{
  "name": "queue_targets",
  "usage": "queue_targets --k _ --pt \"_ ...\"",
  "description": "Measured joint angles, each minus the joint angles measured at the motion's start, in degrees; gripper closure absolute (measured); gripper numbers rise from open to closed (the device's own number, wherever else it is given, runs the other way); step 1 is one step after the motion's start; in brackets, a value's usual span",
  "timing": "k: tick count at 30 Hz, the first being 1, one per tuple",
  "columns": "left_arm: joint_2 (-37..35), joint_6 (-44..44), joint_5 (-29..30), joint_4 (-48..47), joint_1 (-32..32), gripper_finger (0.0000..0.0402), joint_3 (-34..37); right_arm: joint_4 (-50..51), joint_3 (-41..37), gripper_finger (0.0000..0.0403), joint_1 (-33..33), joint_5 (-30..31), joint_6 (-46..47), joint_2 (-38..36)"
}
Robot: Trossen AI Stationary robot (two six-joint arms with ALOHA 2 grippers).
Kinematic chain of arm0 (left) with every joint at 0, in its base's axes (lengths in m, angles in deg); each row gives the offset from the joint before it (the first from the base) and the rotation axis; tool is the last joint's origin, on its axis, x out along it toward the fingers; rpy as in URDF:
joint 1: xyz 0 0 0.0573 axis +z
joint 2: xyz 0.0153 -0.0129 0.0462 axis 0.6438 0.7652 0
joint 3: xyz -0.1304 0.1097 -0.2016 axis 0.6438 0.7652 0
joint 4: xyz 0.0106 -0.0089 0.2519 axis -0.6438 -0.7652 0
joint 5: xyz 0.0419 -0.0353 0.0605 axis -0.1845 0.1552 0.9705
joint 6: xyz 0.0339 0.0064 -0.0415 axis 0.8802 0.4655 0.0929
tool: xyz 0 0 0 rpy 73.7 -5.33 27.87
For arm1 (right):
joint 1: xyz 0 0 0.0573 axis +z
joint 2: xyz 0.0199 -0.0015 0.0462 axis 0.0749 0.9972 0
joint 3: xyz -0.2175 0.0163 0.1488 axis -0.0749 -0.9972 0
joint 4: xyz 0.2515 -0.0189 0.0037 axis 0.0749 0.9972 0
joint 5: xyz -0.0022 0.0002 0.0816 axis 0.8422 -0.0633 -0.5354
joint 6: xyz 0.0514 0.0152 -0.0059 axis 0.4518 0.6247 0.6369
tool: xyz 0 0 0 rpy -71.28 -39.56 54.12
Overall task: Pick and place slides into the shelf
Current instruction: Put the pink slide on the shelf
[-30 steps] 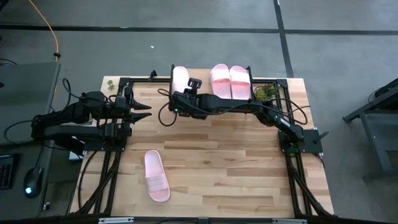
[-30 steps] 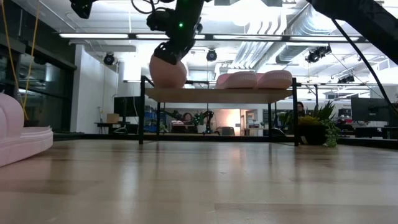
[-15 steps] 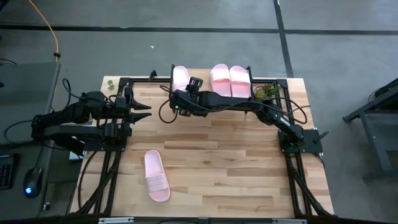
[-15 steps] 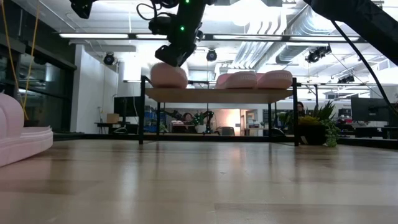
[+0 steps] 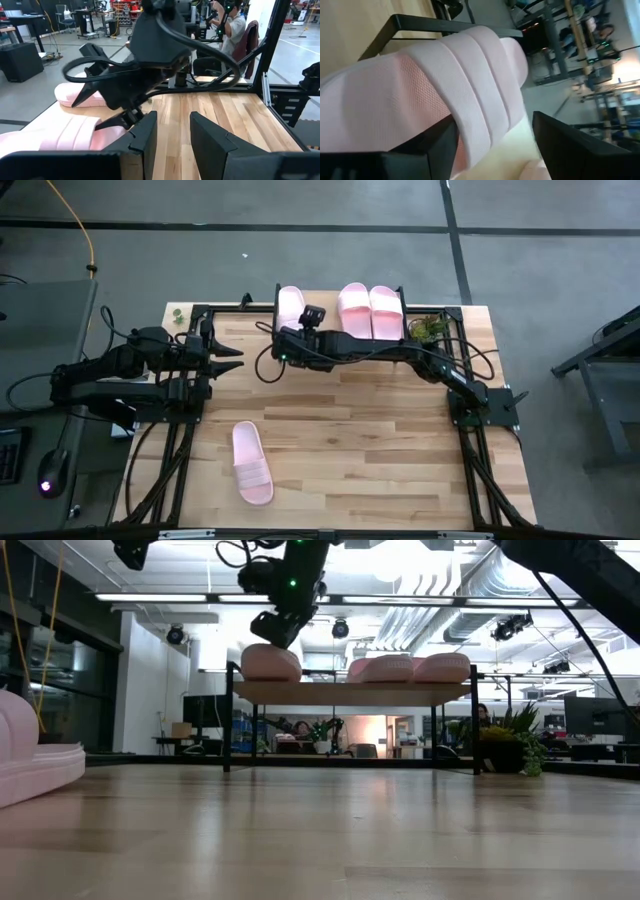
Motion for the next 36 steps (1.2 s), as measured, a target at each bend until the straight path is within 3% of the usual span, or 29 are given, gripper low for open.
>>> queue_targets --k 6,14,21,36 --pt "0.0 0.02 0.0 -0.23 0.0 0.03 0.0 -0.68 0.0 0.0162 1.54 4.48 -0.87 -0.44" --pt "0.0 0.0 0.0 -0.42 0.0 0.03 0.0 0.68 0.09 0.0162 1.47 -5.49 4.77 -3.32" --pt "0.21 0.04 0.0 -0.54 0.0 0.03 0.0 4.61 0.09 0.0162 2.18 -5.79 7.91 -3.63" --pt "10.98 3.5 5.56 3.0 0.02 0.03 0.04 17.53 0.01 0.0163 6.98 -2.89 18.09 -5.12"
